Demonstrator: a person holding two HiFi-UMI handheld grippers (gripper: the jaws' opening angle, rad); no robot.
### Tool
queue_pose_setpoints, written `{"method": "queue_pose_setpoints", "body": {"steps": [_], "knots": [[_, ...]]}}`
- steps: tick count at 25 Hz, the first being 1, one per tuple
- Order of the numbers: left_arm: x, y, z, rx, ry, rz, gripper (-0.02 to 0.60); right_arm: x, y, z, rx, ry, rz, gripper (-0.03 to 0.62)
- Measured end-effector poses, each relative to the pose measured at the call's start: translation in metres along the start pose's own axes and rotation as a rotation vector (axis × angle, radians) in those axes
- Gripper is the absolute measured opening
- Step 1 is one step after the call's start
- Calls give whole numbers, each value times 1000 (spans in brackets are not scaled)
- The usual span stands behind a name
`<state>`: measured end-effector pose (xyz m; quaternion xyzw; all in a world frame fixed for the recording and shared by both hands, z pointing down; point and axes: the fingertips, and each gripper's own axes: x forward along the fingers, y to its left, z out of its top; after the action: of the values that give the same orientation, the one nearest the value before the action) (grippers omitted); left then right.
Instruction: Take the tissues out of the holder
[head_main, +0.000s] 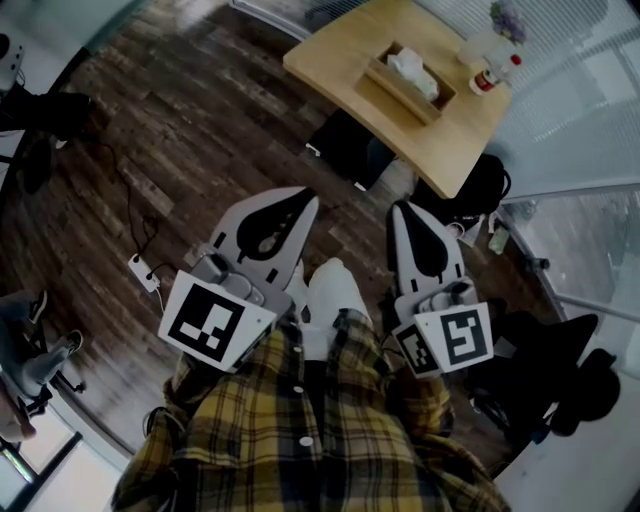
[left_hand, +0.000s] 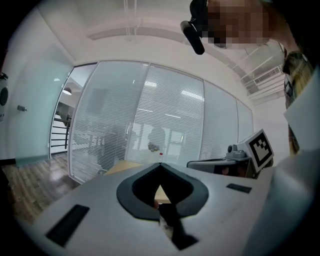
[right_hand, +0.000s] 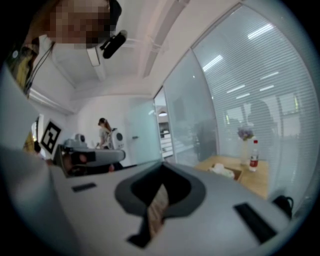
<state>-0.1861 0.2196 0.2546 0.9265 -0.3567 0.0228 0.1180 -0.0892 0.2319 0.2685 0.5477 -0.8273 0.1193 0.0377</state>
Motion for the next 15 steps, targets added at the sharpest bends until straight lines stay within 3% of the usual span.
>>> {"method": "queue_pose_setpoints", "body": {"steps": [6, 15], "knots": [[33, 30, -5, -16, 24, 11, 9, 35, -29, -5, 23, 29, -10, 12], [118, 72, 15, 12, 1, 26, 9, 102, -93, 19, 15, 29, 12, 12]]}}
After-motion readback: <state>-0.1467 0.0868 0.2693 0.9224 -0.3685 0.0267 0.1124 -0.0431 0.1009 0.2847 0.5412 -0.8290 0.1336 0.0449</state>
